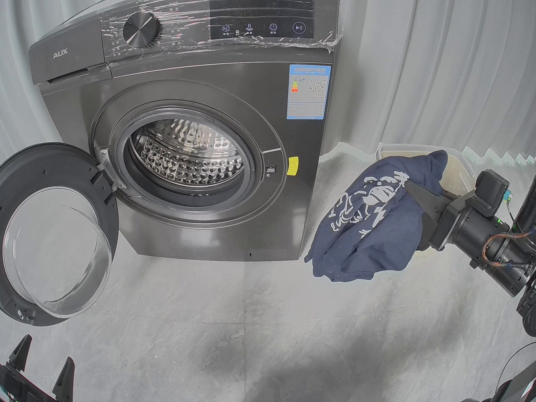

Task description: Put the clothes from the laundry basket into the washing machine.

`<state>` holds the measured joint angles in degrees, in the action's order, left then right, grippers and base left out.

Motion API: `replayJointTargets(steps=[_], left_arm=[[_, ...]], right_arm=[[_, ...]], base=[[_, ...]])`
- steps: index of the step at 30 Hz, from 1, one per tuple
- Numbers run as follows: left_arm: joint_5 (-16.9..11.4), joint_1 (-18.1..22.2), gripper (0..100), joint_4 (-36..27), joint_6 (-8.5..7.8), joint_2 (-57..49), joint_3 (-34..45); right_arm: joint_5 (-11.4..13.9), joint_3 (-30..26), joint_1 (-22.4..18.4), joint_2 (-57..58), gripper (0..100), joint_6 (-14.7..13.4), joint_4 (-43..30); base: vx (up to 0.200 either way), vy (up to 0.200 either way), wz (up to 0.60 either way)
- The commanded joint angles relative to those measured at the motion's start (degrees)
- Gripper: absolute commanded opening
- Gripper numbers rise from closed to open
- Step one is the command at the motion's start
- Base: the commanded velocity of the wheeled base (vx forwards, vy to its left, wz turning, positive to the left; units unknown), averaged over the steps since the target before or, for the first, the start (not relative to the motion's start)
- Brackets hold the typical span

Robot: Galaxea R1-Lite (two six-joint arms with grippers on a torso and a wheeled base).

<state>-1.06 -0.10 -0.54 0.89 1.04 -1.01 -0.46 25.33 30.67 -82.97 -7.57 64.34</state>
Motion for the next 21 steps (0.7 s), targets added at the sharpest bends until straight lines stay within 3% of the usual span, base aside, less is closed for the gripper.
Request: replayJointTargets(steps=[1, 7, 21], left_arm=[[0.01, 0.01, 100, 0.01, -0.01, -1.04, 0.84], [0.01, 0.01, 100, 0.01, 0.08, -1.04, 0.84], [0.01, 0.01, 100, 0.01, -0.01, -1.04, 0.84]], right_arm=[[0.02, -0.02, 0.0, -0.09, 0, 0.01, -0.01], [0.02, -0.11, -0.09, -0.09, 0, 0.01, -0.01], [0.02, -0.11, -0.26, 0.0, 0, -0.16, -0.01]], base=[[0.0, 0.0, 0.0], [0.0, 0.0, 0.0], [0.0, 0.2, 0.0]])
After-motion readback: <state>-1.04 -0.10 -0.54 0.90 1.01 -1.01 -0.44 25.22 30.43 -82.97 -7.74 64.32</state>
